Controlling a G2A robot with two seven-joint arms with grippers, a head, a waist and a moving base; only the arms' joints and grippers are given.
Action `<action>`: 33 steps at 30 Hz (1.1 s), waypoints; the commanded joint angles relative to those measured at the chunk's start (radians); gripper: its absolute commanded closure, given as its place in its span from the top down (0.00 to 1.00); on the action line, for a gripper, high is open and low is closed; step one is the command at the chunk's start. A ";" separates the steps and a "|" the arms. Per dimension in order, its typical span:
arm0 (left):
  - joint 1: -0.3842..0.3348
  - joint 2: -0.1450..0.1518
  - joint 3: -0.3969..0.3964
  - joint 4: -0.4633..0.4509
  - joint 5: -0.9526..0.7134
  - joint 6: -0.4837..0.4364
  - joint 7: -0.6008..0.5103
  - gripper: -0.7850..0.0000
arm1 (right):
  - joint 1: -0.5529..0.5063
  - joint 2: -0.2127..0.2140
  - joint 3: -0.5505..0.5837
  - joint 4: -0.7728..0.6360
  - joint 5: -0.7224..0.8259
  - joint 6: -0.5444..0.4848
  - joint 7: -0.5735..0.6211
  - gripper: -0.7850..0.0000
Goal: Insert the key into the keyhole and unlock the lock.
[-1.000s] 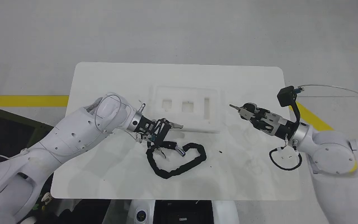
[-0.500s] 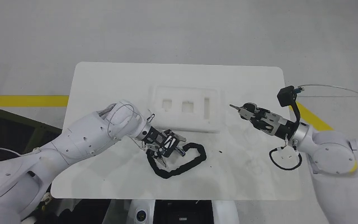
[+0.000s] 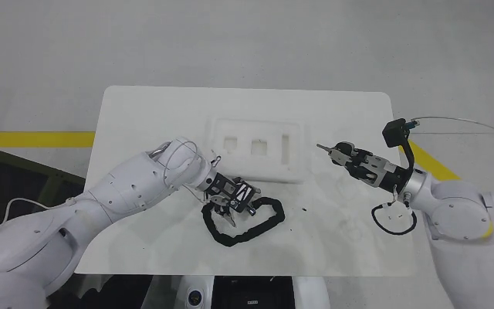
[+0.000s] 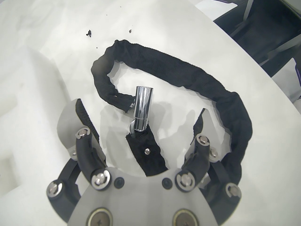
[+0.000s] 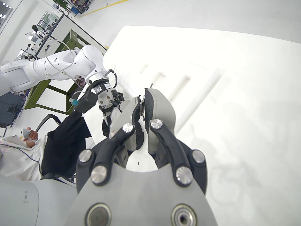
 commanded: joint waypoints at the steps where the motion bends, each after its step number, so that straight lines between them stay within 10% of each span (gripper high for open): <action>1: 0.000 -0.008 0.000 0.010 0.003 0.000 -0.007 0.74 | 0.000 0.000 0.000 0.000 0.000 0.000 0.000 0.00; 15: 0.001 -0.041 0.000 0.062 0.005 0.000 -0.010 0.36 | 0.000 0.000 0.000 0.000 0.000 0.000 0.000 0.00; 19: 0.001 -0.044 0.000 0.071 0.006 0.000 0.002 0.00 | 0.000 0.000 0.000 0.000 0.000 0.000 0.000 0.00; 33: -0.002 -0.012 -0.037 0.091 -0.004 0.055 0.171 0.00 | -0.002 0.000 -0.004 -0.004 -0.003 0.003 -0.006 0.00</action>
